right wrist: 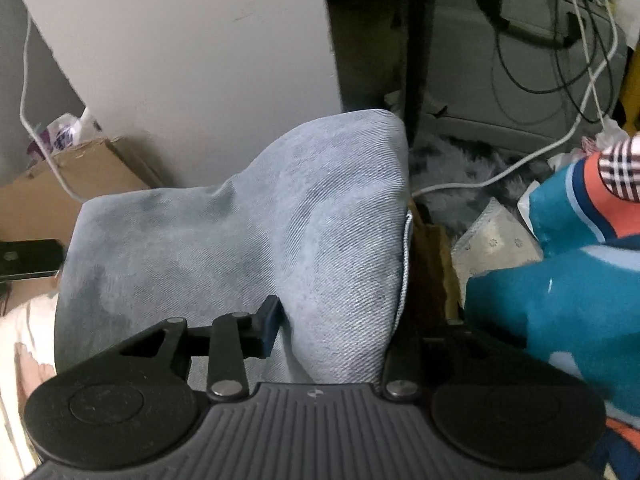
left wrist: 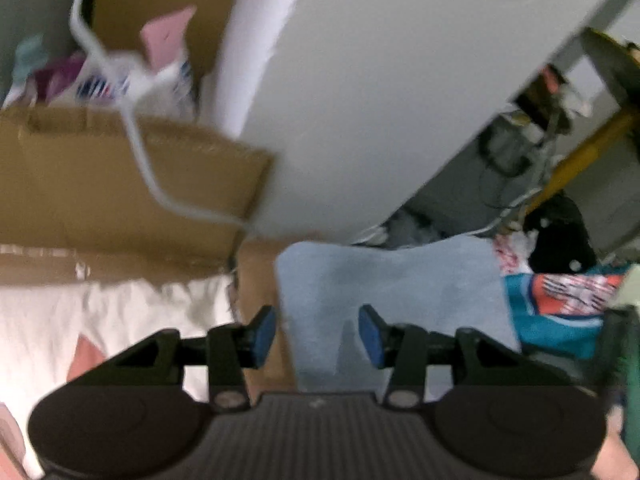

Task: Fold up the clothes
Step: 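Carry the held jeans with both tools toward the cardboard box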

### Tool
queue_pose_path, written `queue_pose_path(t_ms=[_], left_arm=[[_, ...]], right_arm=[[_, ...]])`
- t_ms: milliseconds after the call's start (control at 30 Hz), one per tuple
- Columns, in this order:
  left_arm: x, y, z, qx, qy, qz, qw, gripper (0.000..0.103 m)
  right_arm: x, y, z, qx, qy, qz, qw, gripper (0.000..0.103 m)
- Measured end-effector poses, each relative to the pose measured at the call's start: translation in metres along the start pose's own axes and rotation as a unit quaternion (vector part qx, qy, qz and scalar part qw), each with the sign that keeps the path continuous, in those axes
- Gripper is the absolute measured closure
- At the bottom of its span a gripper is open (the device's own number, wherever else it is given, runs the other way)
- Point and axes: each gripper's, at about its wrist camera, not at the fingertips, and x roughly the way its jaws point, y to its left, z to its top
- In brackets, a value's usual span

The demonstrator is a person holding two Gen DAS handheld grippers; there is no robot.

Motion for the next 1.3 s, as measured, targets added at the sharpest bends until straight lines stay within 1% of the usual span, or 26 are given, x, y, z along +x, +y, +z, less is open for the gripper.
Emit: queue_pose_path(t_ms=[100, 167, 233, 267, 300, 333, 367, 400, 433, 467, 533, 700, 800, 867, 933, 967, 1000, 1100, 1167, 1200, 1300], left_arm=[[-0.006, -0.027, -0.011, 0.052, -0.002, 0.005, 0.9986, 0.063], [-0.002, -0.042, -0.02, 0.074, -0.001, -0.008, 0.9972, 0.065], [0.01, -0.053, -0.027, 0.09, 0.008, 0.005, 0.9959, 0.066], [0.018, -0.054, -0.03, 0.091, 0.017, 0.016, 0.9955, 0.068], [0.028, -0.051, -0.033, 0.086, 0.026, 0.027, 0.9956, 0.074], [0.037, -0.046, -0.034, 0.078, 0.031, 0.035, 0.9958, 0.074], [0.047, -0.041, -0.035, 0.07, 0.034, 0.041, 0.9961, 0.074], [0.055, -0.035, -0.037, 0.053, 0.039, 0.046, 0.9968, 0.075], [0.059, -0.027, -0.039, 0.032, 0.043, 0.048, 0.9974, 0.075], [0.063, -0.022, -0.04, 0.018, 0.045, 0.047, 0.9977, 0.075], [0.067, -0.017, -0.041, 0.007, 0.039, 0.046, 0.9981, 0.075], [0.071, -0.016, -0.038, 0.017, 0.038, 0.044, 0.9982, 0.074], [0.073, -0.015, -0.037, 0.02, 0.038, 0.046, 0.998, 0.074], [0.073, -0.01, -0.037, 0.013, 0.038, 0.045, 0.9982, 0.074], [0.073, -0.008, -0.036, 0.007, 0.037, 0.042, 0.9984, 0.074], [0.073, -0.008, -0.036, 0.007, 0.036, 0.042, 0.9985, 0.074], [0.073, -0.008, -0.036, 0.007, 0.036, 0.041, 0.9985, 0.074], [0.071, -0.006, -0.036, 0.006, 0.034, 0.037, 0.9987, 0.074], [0.069, -0.006, -0.039, 0.003, 0.029, 0.032, 0.9991, 0.074], [0.069, -0.007, -0.04, 0.006, 0.026, 0.033, 0.9991, 0.074], [0.069, -0.013, -0.042, 0.021, 0.016, 0.04, 0.9988, 0.074]], right_arm=[[0.0, -0.001, -0.001, 0.018, -0.007, -0.002, 1.0, 0.061], [0.0, 0.001, -0.002, 0.022, -0.012, -0.007, 1.0, 0.061], [-0.001, 0.003, -0.002, 0.027, -0.018, -0.014, 0.999, 0.06], [-0.002, 0.004, -0.003, 0.028, -0.021, -0.017, 0.999, 0.06], [-0.003, 0.005, -0.003, 0.029, -0.024, -0.02, 0.999, 0.059], [-0.004, 0.005, -0.004, 0.029, -0.028, -0.027, 0.999, 0.055], [-0.006, 0.005, -0.004, 0.032, -0.034, -0.035, 0.998, 0.048], [-0.01, 0.004, -0.005, 0.038, -0.042, -0.041, 0.998, 0.042], [-0.013, 0.004, -0.005, 0.045, -0.052, -0.043, 0.997, 0.041], [-0.016, 0.003, -0.006, 0.051, -0.06, -0.043, 0.996, 0.04], [-0.017, 0.005, -0.008, 0.053, -0.073, -0.044, 0.995, 0.04], [-0.021, 0.013, -0.016, 0.041, -0.102, -0.061, 0.992, 0.039], [-0.03, 0.017, -0.017, 0.033, -0.11, -0.058, 0.992, 0.039], [-0.038, 0.017, -0.017, 0.041, -0.119, -0.057, 0.99, 0.039], [-0.047, 0.015, -0.019, 0.05, -0.135, -0.054, 0.988, 0.035], [-0.052, 0.015, -0.02, 0.051, -0.146, -0.052, 0.987, 0.031], [-0.056, 0.016, -0.022, 0.048, -0.158, -0.051, 0.985, 0.029], [-0.069, 0.021, -0.037, 0.02, -0.192, -0.039, 0.98, 0.029], [-0.071, 0.022, -0.057, -0.008, -0.201, -0.012, 0.979, 0.029], [-0.071, 0.021, -0.066, -0.021, -0.204, -0.002, 0.979, 0.029], [-0.055, 0.018, -0.085, -0.04, -0.186, -0.004, 0.982, 0.029]])
